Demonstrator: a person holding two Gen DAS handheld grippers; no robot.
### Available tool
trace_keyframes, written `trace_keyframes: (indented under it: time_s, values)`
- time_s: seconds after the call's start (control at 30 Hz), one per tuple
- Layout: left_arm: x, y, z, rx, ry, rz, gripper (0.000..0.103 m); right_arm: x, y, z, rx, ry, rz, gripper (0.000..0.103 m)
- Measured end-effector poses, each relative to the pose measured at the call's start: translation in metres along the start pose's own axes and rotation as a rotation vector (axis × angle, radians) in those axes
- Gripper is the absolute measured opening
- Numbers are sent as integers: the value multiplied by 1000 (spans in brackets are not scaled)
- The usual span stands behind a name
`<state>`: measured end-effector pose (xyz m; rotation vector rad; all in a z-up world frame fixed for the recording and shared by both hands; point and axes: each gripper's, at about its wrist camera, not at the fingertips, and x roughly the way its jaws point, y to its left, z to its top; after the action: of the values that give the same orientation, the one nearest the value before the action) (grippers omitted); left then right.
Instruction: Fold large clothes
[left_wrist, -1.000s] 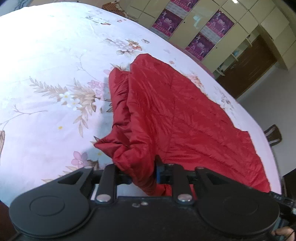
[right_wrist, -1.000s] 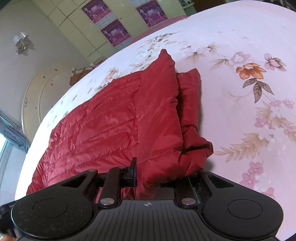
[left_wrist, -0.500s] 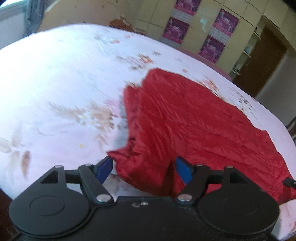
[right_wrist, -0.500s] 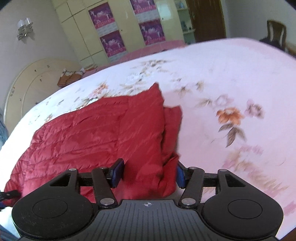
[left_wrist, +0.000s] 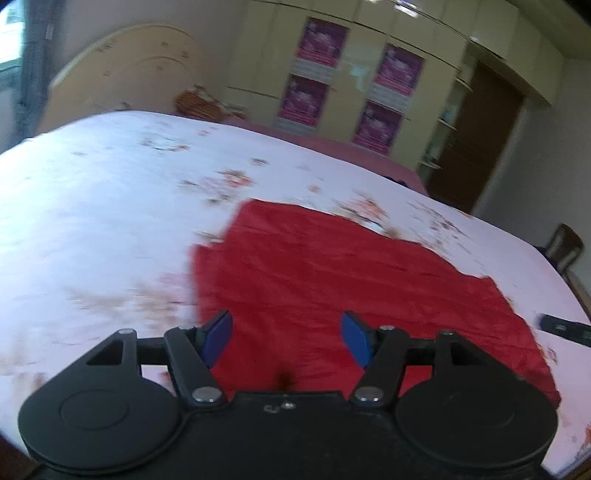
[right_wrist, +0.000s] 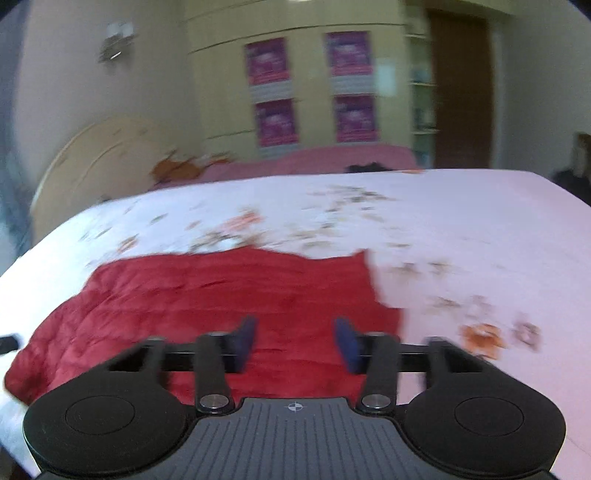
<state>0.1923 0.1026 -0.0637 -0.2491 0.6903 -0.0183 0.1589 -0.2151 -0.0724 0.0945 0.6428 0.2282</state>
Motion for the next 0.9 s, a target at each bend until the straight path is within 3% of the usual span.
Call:
trace_keyframes:
  time_s: [0.13,0.23,0.4,0.57,0.7,0.8,0.9]
  values:
    - [30,-21,-2,37,37,-17,62,35,41,1,-87,42,71,35]
    - [46,-26,-5,30,62,-9,61,65,67,2,-147,80,110,18]
    - [57,-23,-8,15,87,7,61,111,93,-2,-211,133,112,18]
    - [70,-23,-11,31,114,16,61,148,101,-26,-278,219,86,18]
    - [73,-20,-11,20,126,19,61,152,101,-27,-289,226,81,18]
    - [72,-19,-10,21,128,19,62,137,97,-21,-245,213,102,19]
    - [73,-21,-9,22,130,21,62,124,102,-33,-287,210,112,18]
